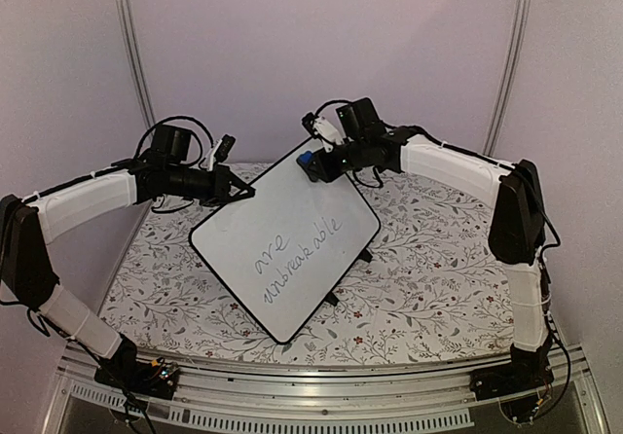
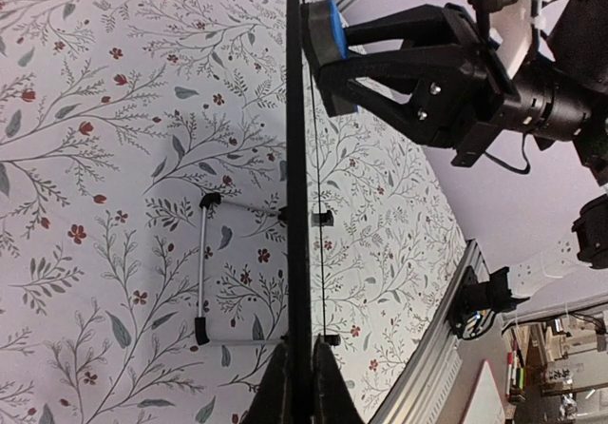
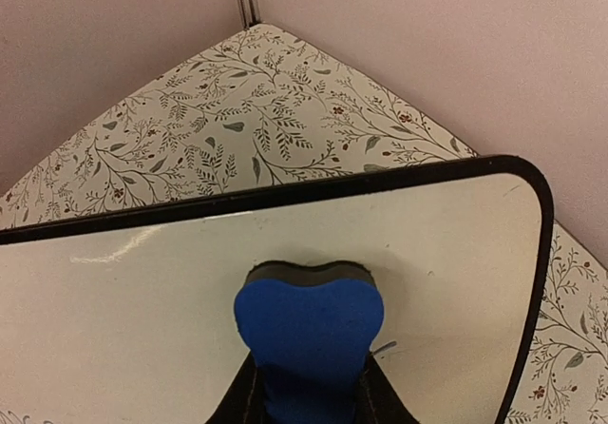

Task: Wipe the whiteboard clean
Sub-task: Erase the whiteboard at the center of the board.

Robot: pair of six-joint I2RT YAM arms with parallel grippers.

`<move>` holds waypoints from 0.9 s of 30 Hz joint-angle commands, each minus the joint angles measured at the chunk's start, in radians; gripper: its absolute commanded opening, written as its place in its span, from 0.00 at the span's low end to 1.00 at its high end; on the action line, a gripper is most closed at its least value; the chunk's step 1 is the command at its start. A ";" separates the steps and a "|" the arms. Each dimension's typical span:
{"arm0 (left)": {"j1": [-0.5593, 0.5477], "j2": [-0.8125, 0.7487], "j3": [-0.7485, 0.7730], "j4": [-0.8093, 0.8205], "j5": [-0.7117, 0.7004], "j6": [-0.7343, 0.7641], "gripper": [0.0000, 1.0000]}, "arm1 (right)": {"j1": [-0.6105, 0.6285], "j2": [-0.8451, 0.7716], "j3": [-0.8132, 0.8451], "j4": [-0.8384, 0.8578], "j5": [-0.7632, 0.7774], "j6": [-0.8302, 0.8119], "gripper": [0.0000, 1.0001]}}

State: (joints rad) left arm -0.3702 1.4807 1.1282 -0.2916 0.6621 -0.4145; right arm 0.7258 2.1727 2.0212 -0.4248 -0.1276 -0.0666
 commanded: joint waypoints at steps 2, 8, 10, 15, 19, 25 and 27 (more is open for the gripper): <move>-0.017 -0.014 -0.008 0.049 0.025 0.083 0.00 | -0.032 0.019 -0.049 -0.036 0.036 -0.005 0.24; -0.018 -0.012 -0.007 0.049 0.023 0.083 0.00 | -0.032 -0.052 -0.237 -0.008 0.016 -0.012 0.23; -0.017 -0.011 -0.008 0.049 0.021 0.084 0.00 | -0.032 -0.077 -0.307 0.011 0.014 -0.012 0.23; -0.017 -0.008 -0.008 0.050 0.022 0.084 0.00 | -0.032 -0.142 -0.453 0.060 0.007 0.008 0.23; -0.017 -0.006 -0.008 0.052 0.025 0.082 0.00 | -0.032 -0.160 -0.469 0.069 0.004 0.012 0.23; -0.018 -0.005 -0.009 0.051 0.025 0.082 0.00 | -0.032 -0.114 -0.325 0.044 0.015 -0.003 0.23; -0.017 -0.004 -0.008 0.051 0.025 0.082 0.00 | -0.032 -0.085 -0.258 0.027 0.026 -0.011 0.23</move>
State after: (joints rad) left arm -0.3702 1.4807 1.1275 -0.2909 0.6605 -0.4198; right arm 0.6872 2.0171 1.6527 -0.3698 -0.1238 -0.0658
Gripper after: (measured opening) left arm 0.020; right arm 0.240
